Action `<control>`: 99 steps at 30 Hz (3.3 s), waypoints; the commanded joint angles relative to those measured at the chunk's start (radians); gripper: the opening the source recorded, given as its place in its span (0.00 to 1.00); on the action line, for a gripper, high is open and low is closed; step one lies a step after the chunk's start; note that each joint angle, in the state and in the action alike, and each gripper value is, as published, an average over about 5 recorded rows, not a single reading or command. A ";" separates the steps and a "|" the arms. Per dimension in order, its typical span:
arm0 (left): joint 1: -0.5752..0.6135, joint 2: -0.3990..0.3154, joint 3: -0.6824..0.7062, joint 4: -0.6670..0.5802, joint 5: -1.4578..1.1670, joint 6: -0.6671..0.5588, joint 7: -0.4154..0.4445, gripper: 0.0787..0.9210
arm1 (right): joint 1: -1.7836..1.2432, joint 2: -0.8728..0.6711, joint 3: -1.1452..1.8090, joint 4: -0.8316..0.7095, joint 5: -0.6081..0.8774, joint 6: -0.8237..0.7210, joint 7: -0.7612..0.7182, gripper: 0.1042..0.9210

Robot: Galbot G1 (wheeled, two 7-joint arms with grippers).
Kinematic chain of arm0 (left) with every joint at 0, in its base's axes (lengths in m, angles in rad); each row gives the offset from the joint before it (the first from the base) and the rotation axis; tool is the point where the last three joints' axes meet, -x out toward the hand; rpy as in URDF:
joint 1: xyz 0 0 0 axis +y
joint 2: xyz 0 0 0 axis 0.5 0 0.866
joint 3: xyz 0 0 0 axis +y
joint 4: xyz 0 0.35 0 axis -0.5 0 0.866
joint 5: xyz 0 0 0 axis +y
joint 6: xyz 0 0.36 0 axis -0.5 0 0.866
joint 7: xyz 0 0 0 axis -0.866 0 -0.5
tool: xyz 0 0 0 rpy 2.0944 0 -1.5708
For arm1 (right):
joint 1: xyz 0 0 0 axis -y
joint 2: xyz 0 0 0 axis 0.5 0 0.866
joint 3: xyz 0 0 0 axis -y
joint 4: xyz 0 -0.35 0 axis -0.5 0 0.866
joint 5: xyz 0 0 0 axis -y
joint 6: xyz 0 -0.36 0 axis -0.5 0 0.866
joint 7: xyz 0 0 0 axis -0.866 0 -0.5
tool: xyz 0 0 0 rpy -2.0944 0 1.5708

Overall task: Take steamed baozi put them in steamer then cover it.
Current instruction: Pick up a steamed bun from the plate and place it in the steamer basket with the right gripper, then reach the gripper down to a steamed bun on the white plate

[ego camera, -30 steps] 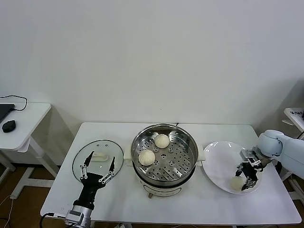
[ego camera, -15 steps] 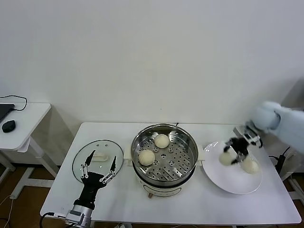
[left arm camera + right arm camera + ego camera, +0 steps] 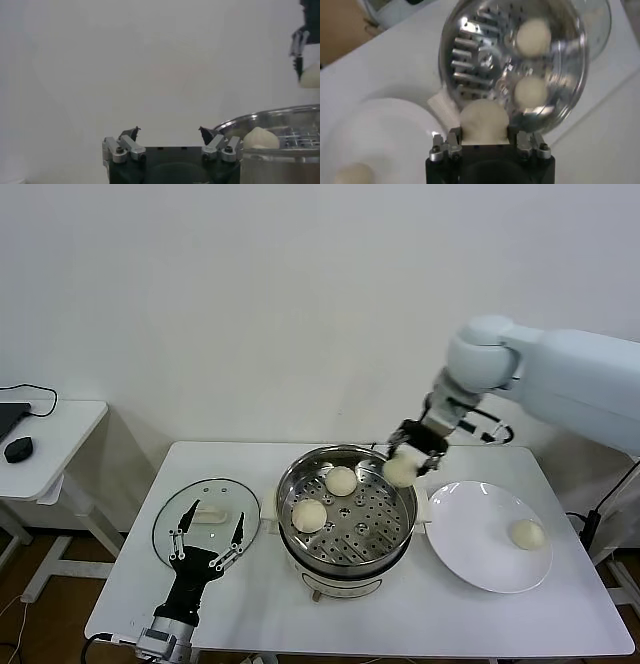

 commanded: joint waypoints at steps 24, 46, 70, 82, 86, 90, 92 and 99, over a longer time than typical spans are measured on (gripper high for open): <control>-0.004 0.002 -0.017 0.015 -0.026 -0.005 -0.008 0.88 | -0.220 0.195 0.005 0.039 -0.297 0.263 0.033 0.68; -0.011 0.004 -0.016 0.026 -0.033 -0.006 -0.012 0.88 | -0.176 0.142 0.057 0.065 -0.285 0.244 0.008 0.88; -0.016 0.000 0.003 0.007 -0.023 0.015 -0.013 0.88 | -0.281 -0.434 0.158 -0.513 0.121 -0.295 -0.111 0.88; -0.005 0.000 -0.004 0.000 -0.017 0.012 -0.015 0.88 | -0.571 -0.419 0.306 -0.649 0.012 -0.278 0.014 0.88; -0.001 -0.004 -0.002 0.001 -0.004 0.009 -0.014 0.88 | -0.643 -0.381 0.365 -0.691 0.000 -0.275 0.040 0.88; 0.002 -0.007 -0.005 0.000 -0.001 0.009 -0.014 0.88 | -0.678 -0.350 0.390 -0.716 -0.015 -0.280 0.045 0.88; 0.004 -0.008 -0.006 0.000 -0.001 0.009 -0.014 0.88 | -0.697 -0.332 0.407 -0.738 -0.026 -0.280 0.044 0.88; 0.006 -0.010 -0.005 -0.001 -0.001 0.010 -0.014 0.88 | -0.735 -0.286 0.444 -0.789 -0.047 -0.277 0.038 0.88</control>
